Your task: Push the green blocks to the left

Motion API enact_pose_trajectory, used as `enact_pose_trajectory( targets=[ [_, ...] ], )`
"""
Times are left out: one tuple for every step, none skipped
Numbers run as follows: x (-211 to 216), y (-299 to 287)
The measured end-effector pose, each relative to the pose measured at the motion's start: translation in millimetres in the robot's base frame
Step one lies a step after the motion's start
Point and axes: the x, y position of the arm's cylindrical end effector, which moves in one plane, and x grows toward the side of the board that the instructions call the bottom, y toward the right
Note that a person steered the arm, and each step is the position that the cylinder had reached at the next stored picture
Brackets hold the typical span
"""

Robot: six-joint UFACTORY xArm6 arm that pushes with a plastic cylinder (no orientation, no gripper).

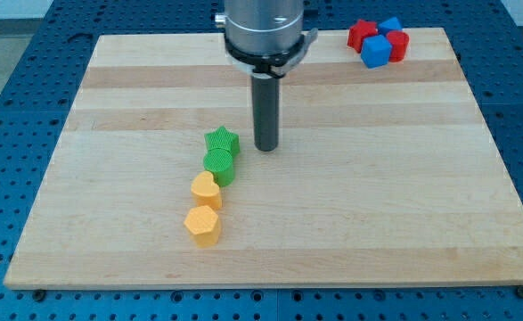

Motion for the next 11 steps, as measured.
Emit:
enact_pose_trajectory(
  targets=[
    [0.0,-16.5],
    [0.0,-30.2],
    [0.0,-38.0],
    [0.0,-17.7],
    [2.9,20.6],
    [17.8,20.0],
    [36.4,9.4],
    [36.9,-14.0],
    [36.9,-38.3],
    [36.9,-54.2],
    [36.9,-32.7]
  ],
)
